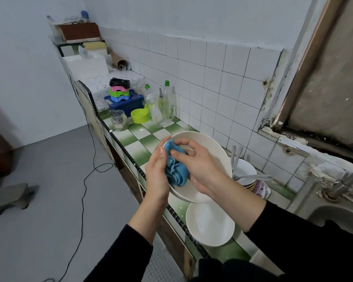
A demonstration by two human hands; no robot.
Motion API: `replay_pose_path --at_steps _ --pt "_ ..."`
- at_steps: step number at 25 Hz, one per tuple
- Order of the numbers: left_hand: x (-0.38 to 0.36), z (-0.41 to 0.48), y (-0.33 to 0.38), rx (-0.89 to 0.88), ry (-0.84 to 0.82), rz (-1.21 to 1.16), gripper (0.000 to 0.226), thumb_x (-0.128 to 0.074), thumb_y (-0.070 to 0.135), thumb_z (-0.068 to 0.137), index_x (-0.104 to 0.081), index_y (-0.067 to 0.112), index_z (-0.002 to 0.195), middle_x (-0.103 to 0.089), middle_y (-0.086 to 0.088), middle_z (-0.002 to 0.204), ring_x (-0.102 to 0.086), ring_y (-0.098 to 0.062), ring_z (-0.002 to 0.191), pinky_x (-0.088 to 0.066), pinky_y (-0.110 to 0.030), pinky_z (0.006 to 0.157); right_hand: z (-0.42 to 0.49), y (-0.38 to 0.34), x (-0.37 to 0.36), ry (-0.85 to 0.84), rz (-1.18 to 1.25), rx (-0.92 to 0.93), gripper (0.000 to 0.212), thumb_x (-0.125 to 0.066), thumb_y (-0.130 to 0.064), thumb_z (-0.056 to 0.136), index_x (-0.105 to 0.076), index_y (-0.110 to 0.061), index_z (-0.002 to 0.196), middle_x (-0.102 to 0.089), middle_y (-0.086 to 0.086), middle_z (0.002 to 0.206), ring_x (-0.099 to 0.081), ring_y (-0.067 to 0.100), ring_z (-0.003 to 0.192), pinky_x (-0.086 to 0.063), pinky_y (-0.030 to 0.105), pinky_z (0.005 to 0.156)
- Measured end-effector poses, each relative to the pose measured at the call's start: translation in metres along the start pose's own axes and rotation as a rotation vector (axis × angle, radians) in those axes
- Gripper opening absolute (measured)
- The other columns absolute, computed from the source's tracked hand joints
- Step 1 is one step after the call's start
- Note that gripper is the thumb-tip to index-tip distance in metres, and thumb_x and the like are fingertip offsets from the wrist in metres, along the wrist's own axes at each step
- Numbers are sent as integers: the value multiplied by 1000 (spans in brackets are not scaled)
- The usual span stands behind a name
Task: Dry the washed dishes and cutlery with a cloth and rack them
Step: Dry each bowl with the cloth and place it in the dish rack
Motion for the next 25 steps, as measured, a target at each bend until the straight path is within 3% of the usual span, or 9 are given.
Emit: replay_pose_path --at_steps 2,5,9,13,18,20,22,25 --pt "-1 1 -1 17 -8 -10 30 -47 27 97 -62 17 121 -63 -22 122 -62 -37 112 -51 -44 96 -1 3 -5 -42 -2 -49 19 -63 0 90 -61 -19 94 -69 12 91 -66 23 77 -56 35 72" --pt "-8 -2 0 8 -42 -10 30 -39 19 102 -60 15 122 -65 -16 120 -63 -29 111 -54 -33 91 3 -3 12 89 113 5 20 -60 1 91 -59 -19 94 -67 18 101 -65 26 80 -56 38 75" --pt "-6 9 5 65 -51 77 28 -44 32 99 -70 32 109 -65 -22 116 -61 -42 110 -49 -51 96 -11 17 -19 -379 -158 -181 17 -55 -3 94 -60 -18 100 -67 15 92 -67 23 74 -56 31 70" --pt "-5 19 -2 372 -48 180 36 -35 38 102 -68 27 112 -69 -13 110 -65 -32 99 -51 -37 83 -23 20 -12 -691 -434 -341 16 -57 -5 93 -64 -18 100 -69 8 85 -67 14 69 -55 23 65" --pt "-7 18 -11 662 -139 170 40 -36 40 100 -65 16 115 -67 -13 109 -62 -30 96 -46 -36 87 -38 -3 -10 -1191 -1155 -172 22 -63 -6 91 -67 -20 108 -68 3 100 -63 8 83 -51 18 74" --pt "-9 13 -15 718 -182 166 40 -35 39 100 -66 15 110 -70 -11 100 -65 -28 88 -47 -34 82 -30 -17 -5 -1219 -1299 -117 23 -64 -10 92 -67 -22 111 -70 7 108 -66 16 91 -54 28 82" --pt "-12 4 -19 768 -228 181 42 -34 37 100 -67 11 103 -72 -13 89 -69 -27 74 -47 -34 77 -17 -32 -8 -1140 -1332 18 23 -66 -12 91 -69 -23 111 -71 8 112 -66 25 98 -54 34 89" --pt "-12 -8 -26 808 -260 219 45 -33 36 100 -64 4 97 -72 -17 82 -70 -28 63 -46 -36 74 -5 -55 -18 -946 -1270 243 24 -66 -13 91 -70 -25 111 -70 -3 112 -63 10 99 -48 15 85"
Point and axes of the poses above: each hand's wrist, its own z-axis towards the middle knuckle, its own x-axis out of the back of the hand, y = z × x, the point moved 10 cm from there along z, towards the middle knuckle
